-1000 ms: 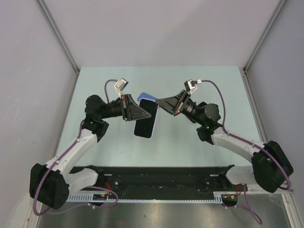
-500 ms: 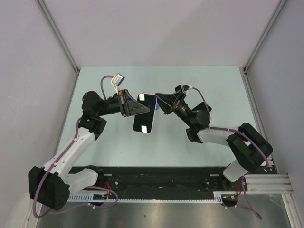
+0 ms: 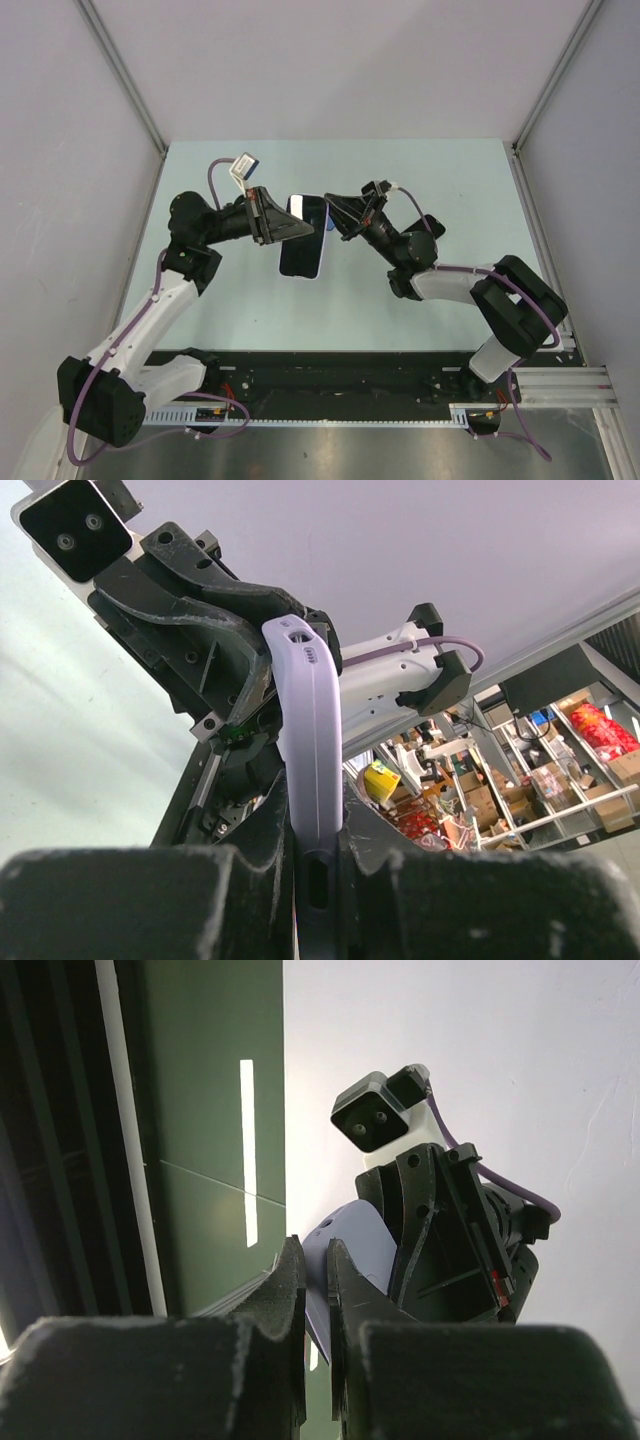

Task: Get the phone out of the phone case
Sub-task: Remove the phone case from the phone.

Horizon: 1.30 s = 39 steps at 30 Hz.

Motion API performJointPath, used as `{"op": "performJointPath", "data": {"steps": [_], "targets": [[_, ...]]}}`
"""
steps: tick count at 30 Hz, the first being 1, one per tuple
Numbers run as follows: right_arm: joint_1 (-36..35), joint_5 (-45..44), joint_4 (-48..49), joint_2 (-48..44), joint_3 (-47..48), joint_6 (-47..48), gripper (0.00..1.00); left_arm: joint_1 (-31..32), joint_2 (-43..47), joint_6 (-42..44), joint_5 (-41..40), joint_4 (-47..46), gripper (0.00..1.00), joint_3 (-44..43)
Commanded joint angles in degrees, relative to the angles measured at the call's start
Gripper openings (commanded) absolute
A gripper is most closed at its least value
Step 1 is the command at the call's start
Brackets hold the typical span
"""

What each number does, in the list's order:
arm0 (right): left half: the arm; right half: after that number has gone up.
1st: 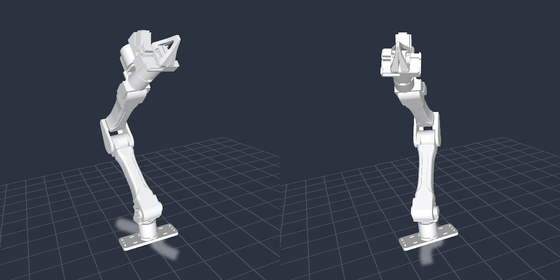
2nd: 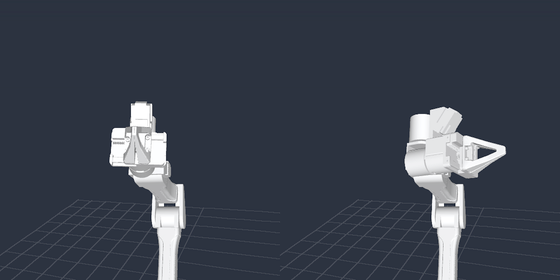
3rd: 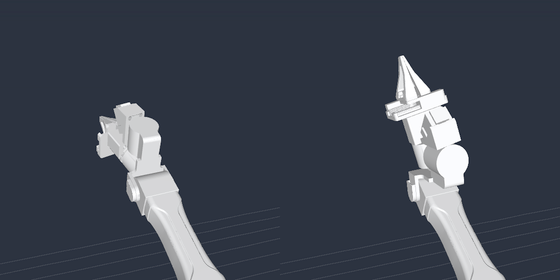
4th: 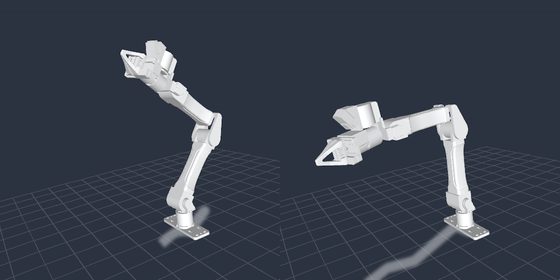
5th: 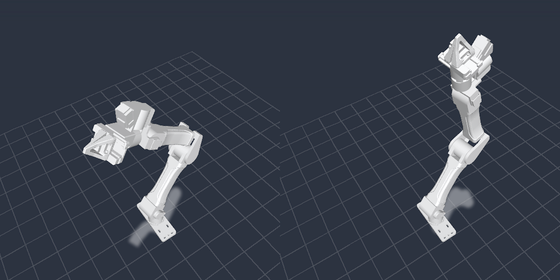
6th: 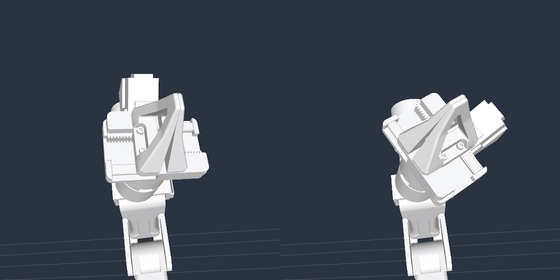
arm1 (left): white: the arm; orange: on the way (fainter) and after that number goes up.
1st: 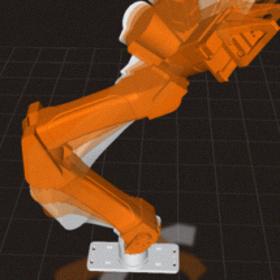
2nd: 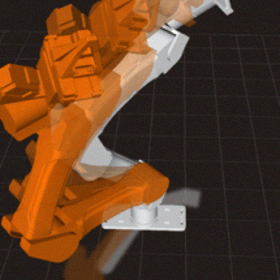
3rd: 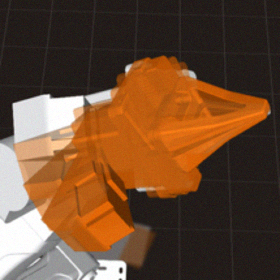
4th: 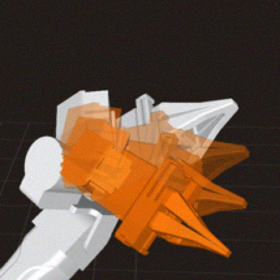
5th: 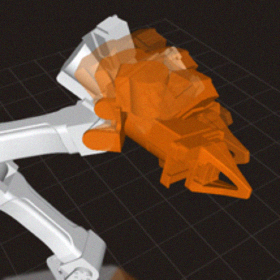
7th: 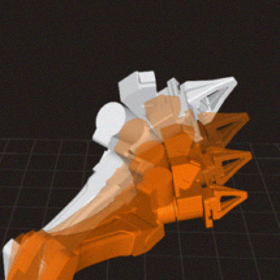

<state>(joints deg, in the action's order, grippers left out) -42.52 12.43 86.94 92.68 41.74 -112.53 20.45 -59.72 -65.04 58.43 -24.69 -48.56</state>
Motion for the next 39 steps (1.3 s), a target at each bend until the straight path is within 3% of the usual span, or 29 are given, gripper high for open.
{"op": "performJointPath", "data": {"steps": [1,4,7,13,22,33,39], "targets": [[-1.9,5.0,4.4,3.6,-1.7,4.4,0.00,1.7,5.1,-1.1,1.9,-18.0,0.00,-7.7],[-1.9,6.4,-6.2,-1.7,-1.6,13.1,0.00,1.7,5.3,-1.4,1.7,-18.2,0.00,-8.3],[-2.0,5.2,-31.2,-8.8,-1.1,25.4,0.00,1.6,5.8,-1.3,1.4,-17.9,0.00,-8.8],[-2.6,0.6,-51.8,-15.2,-1.0,36.5,0.00,1.5,5.2,-2.7,0.4,-19.4,0.00,-10.0],[-4.9,0.3,-63.1,-12.4,0.3,44.2,0.00,1.5,3.5,-7.8,-0.3,-25.8,0.00,-9.9],[-5.3,3.1,-61.5,-5.2,0.8,43.6,0.00,1.3,4.6,-7.2,-0.3,-24.4,0.00,-11.6],[-6.2,4.3,-67.5,-5.2,1.8,49.5,0.22,0.8,4.5,-6.5,-0.3,-23.3,0.00,-12.1]]}}
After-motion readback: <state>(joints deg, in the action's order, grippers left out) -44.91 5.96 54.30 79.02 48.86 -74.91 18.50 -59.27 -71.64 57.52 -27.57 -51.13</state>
